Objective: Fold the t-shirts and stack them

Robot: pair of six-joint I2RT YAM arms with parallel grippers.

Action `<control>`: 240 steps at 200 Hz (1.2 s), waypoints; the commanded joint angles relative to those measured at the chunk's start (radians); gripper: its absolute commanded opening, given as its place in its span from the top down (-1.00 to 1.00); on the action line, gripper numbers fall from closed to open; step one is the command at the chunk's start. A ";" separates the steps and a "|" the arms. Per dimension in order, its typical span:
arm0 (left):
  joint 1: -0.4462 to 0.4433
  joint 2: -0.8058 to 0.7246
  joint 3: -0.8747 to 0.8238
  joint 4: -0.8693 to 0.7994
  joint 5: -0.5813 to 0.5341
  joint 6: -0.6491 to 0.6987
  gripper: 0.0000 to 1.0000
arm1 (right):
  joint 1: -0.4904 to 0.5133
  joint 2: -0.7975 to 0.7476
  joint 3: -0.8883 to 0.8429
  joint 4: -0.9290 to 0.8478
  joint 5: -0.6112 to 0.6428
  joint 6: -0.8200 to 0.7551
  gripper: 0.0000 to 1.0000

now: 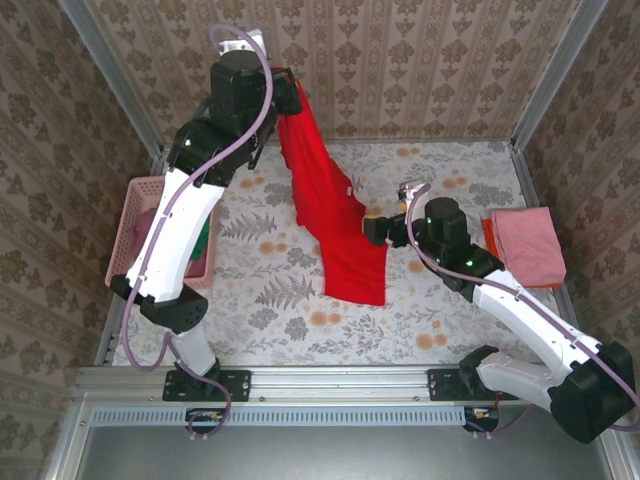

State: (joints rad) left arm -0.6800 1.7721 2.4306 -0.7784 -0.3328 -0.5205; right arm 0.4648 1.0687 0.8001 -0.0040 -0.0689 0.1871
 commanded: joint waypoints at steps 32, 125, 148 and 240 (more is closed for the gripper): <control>0.026 -0.051 -0.091 0.028 -0.004 -0.048 1.00 | 0.046 0.122 -0.016 0.017 -0.083 -0.076 -1.00; 0.195 -0.381 -0.686 0.072 -0.037 -0.207 1.00 | 0.030 0.443 0.023 -0.072 0.100 0.185 -0.43; 0.257 -0.466 -0.825 0.073 -0.029 -0.251 1.00 | 0.015 0.553 0.091 -0.066 0.080 0.195 -0.31; 0.332 -0.564 -0.970 0.063 0.027 -0.276 1.00 | -0.059 0.818 0.277 -0.044 -0.033 0.234 0.89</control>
State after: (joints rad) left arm -0.3729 1.2453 1.4784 -0.7319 -0.3283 -0.7868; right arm 0.4328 1.8706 1.0481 -0.0711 -0.0383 0.3973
